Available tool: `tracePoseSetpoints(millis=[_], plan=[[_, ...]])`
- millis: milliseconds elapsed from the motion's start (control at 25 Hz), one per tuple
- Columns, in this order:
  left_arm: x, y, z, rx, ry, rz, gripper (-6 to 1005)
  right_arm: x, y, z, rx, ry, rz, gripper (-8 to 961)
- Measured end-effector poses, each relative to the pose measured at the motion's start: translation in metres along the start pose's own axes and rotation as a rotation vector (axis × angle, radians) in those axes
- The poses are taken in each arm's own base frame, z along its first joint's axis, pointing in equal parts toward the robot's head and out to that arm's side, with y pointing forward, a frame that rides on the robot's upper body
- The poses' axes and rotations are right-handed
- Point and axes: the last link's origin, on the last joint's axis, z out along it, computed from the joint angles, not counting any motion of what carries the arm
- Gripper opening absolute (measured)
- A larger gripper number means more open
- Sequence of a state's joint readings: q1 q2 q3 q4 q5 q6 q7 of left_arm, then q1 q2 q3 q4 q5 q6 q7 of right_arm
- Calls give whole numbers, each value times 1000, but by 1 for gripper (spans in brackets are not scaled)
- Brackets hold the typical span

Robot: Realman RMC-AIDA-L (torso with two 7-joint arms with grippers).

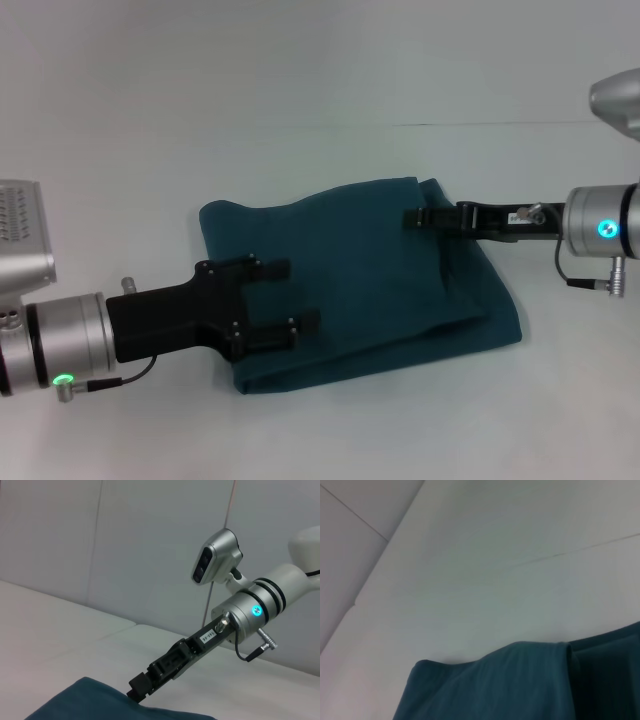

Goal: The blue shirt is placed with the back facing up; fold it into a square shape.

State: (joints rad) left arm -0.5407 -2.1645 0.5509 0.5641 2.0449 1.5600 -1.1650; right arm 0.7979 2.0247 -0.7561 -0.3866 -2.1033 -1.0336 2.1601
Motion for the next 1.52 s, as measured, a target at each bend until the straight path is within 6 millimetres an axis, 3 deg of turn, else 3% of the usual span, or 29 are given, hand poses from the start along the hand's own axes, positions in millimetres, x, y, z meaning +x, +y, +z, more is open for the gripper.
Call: tracePoseSetpoints(millis=[760, 1000, 1400, 1520], plan=[[0, -3, -1, 20, 3, -3, 777, 15, 10, 21, 7, 24, 7, 871], [1, -3, -1, 23, 4, -4, 776, 16, 12, 22, 2, 14, 14, 661], [0, -4, -1, 32, 2, -10, 773, 14, 12, 19, -30, -27, -17, 412], [0, -4, -1, 33, 4, -12, 772, 14, 12, 17, -37, -34, -24, 291]])
